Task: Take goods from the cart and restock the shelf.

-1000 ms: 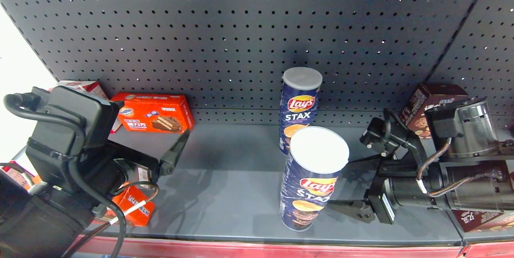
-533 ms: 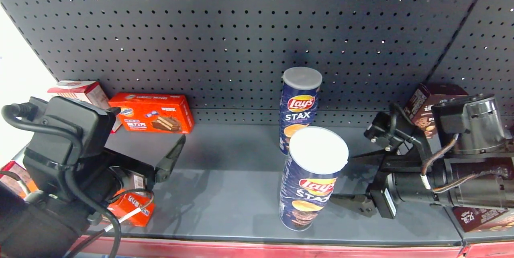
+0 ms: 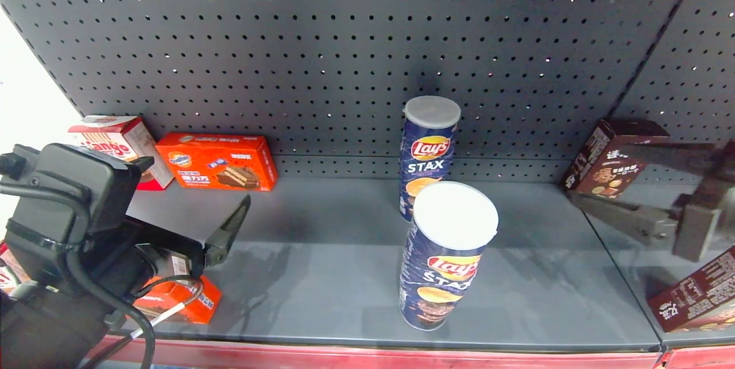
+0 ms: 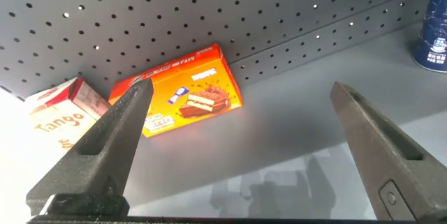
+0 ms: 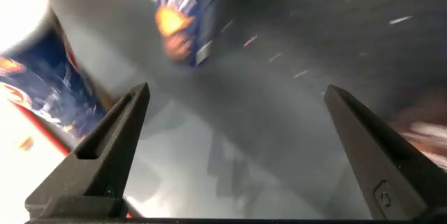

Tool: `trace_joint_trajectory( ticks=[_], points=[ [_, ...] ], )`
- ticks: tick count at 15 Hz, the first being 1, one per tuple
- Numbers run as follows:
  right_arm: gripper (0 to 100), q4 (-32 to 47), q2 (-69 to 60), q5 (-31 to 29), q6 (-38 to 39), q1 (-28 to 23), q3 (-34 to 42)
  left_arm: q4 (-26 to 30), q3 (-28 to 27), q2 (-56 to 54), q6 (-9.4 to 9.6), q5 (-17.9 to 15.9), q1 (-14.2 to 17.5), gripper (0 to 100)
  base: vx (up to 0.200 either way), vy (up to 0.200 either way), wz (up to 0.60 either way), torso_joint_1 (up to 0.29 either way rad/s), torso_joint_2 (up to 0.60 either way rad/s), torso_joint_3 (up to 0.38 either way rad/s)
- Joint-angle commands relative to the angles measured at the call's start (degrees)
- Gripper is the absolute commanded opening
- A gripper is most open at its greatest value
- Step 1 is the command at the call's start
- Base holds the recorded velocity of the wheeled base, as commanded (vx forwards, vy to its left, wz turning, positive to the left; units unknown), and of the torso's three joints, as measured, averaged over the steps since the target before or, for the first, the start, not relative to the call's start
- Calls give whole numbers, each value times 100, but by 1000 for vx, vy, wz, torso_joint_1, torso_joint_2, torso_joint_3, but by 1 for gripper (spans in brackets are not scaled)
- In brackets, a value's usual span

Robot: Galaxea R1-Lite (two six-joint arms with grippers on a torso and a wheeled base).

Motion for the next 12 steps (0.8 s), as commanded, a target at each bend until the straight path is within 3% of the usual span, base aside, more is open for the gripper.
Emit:
trace_joint_trajectory(
  ticks=[1,5,7,8,10,12],
  points=[
    [100,16,-1614,-289,50,-17,304,3,11,-18,8,5,0,100,0,0,0,0,0,0],
    [100,456,-4304,-394,384,-44,1604,3,-24,-89,8,5,9,100,0,0,0,0,0,0],
    [100,1054,-5174,-412,516,-61,1877,12,-16,-89,8,5,9,100,0,0,0,0,0,0],
    [100,2020,-5772,-421,533,-52,1930,12,-68,-80,17,5,0,100,0,0,0,0,0,0],
    [100,2838,-6255,-430,656,-61,2193,20,-200,-80,26,5,0,100,0,0,0,0,0,0],
    [100,2838,-6378,-438,858,-114,2765,20,-209,-80,26,5,-17,100,0,0,0,0,0,0]
  ],
)
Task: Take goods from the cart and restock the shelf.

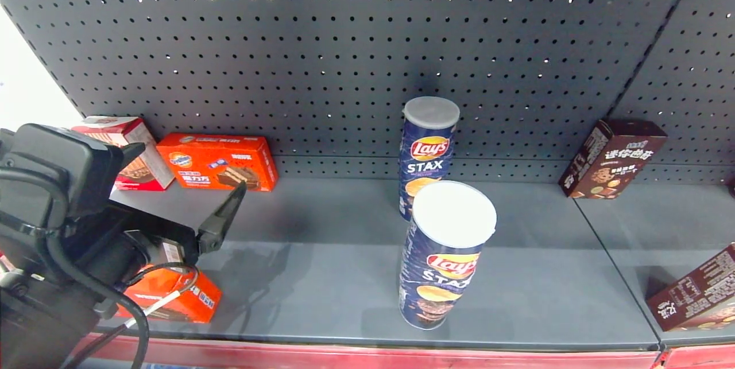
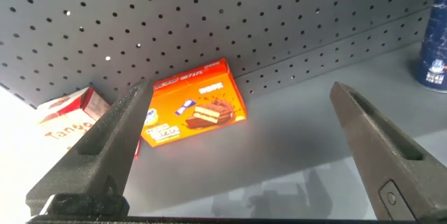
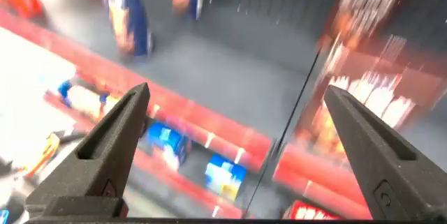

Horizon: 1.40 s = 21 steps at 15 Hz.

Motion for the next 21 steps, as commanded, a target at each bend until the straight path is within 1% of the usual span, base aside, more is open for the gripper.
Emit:
trace_joint_trajectory(
  ticks=[1,2,4,5,6,7,9,11,12,14,15,16,18,20,21],
  points=[
    [100,28,-667,-4,148,-55,737,5,-6,0,-1,3,-18,100,0,0,0,0,0,0],
    [100,-16,-667,-4,175,-55,825,-4,-6,0,-1,3,-18,100,0,0,0,0,0,0],
    [100,-684,-667,-101,271,-63,1722,-4,-15,0,-1,3,-26,100,0,0,0,0,0,0],
    [100,-1018,-667,-338,368,-143,1880,-4,-15,0,-1,-6,-35,100,0,0,0,0,0,0],
    [100,-1124,-614,-549,526,-310,1915,-4,-24,0,-1,-6,-35,100,0,0,0,0,0,0],
    [100,-1168,-350,-918,878,-740,1933,-4,-15,0,-1,-15,-53,100,0,0,0,0,0,0],
    [100,-1185,-122,-1085,1045,-1487,1933,-4,-15,18,-1,-85,-62,100,0,0,0,0,0,0],
    [100,-1176,-157,-989,1027,-2401,1933,-4,-15,44,8,-146,-62,100,0,0,0,0,0,0],
    [100,-1185,-306,-725,1010,-2560,1941,-4,-24,44,8,-155,-70,100,0,0,0,0,0,0],
    [100,-1581,-667,-347,852,-2656,2258,-4,-15,27,8,-155,-70,100,0,0,0,0,0,0],
    [100,-1581,-667,-31,658,-2656,2258,-4,-15,9,8,-155,-79,100,0,0,0,0,0,0],
    [100,-1546,-667,75,667,-2656,2258,-13,-24,9,8,-155,-114,100,0,0,0,0,0,0],
    [100,-1546,-667,66,676,-2665,2258,-13,2,9,16,-155,-167,100,0,0,0,0,0,0],
    [100,-1554,-667,66,676,-2665,2258,-13,-24,-17,78,-155,-176,100,0,0,0,0,0,0],
    [100,-1554,-667,66,676,-2665,2258,-13,38,-132,78,-164,-167,100,0,0,0,0,0,0]
  ],
)
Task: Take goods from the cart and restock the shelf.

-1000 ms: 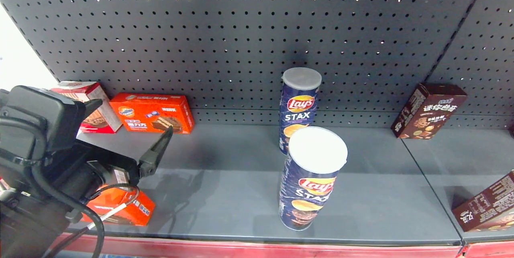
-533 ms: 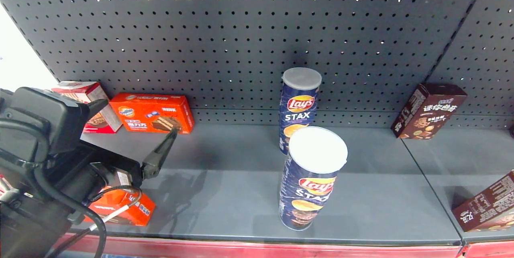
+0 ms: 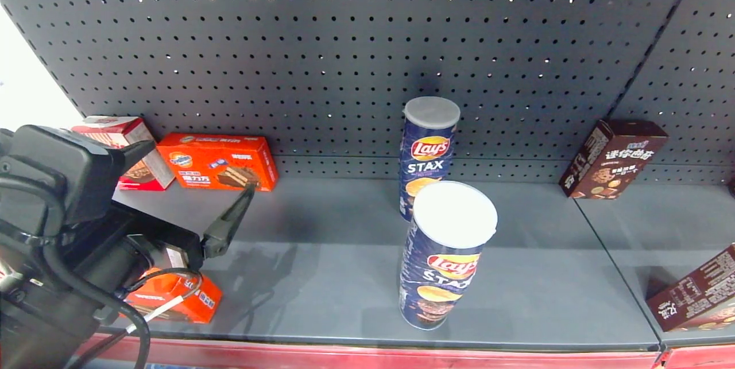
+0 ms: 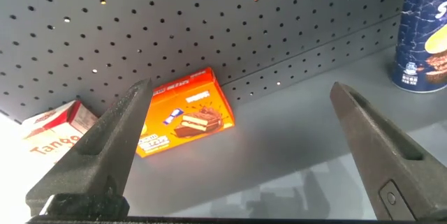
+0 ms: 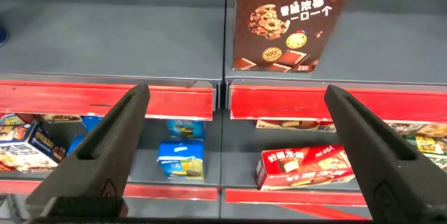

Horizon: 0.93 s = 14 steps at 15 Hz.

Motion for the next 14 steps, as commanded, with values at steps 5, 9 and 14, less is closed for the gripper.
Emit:
trace_joint_trajectory(
  ticks=[5,9,14],
  points=[
    [100,0,-10,2,-4,-3,10,-61,161,-881,-98,-176,-1,100,0,0,0,0,0,0],
    [100,0,-10,2,-4,-3,10,1776,1154,-4168,-291,-203,711,100,0,0,0,0,0,0],
    [100,0,-10,2,-4,-3,10,4175,2015,-6383,-1223,-1978,3075,100,0,0,0,0,0,0]
  ],
)
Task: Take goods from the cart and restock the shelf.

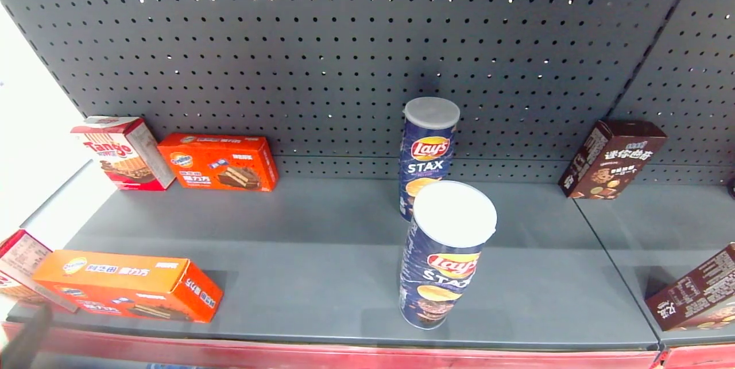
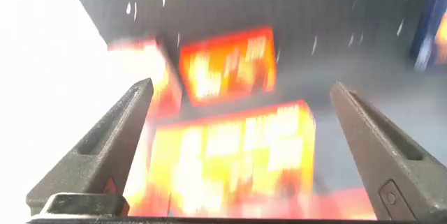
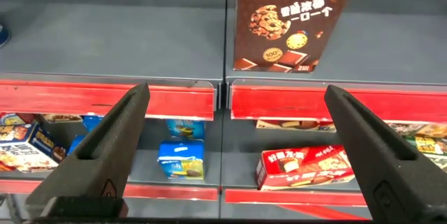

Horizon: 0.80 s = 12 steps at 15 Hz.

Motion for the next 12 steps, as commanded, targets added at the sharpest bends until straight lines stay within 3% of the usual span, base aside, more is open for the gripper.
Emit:
trace_joint_trajectory(
  ticks=[1,2,4,6,8,12],
  points=[
    [100,0,2,2,-4,0,0,2153,482,-2122,-559,-1211,1687,100,0,0,0,0,0,0],
    [100,0,2,2,-4,0,0,3058,482,-2588,-647,-1651,1863,100,0,0,0,0,0,0],
    [100,0,2,2,-4,0,0,3111,438,-2588,-814,-2125,1836,100,0,0,0,0,0,0],
    [100,0,2,2,-4,0,0,3014,473,-2588,-849,-2055,1810,100,0,0,0,0,0,0],
    [100,0,2,2,-4,0,0,2979,482,-2588,-1078,-1853,1819,100,0,0,0,0,0,0],
    [100,0,2,2,-4,0,0,2979,482,-2588,-1130,-1853,1819,100,0,0,0,0,0,0]
  ],
)
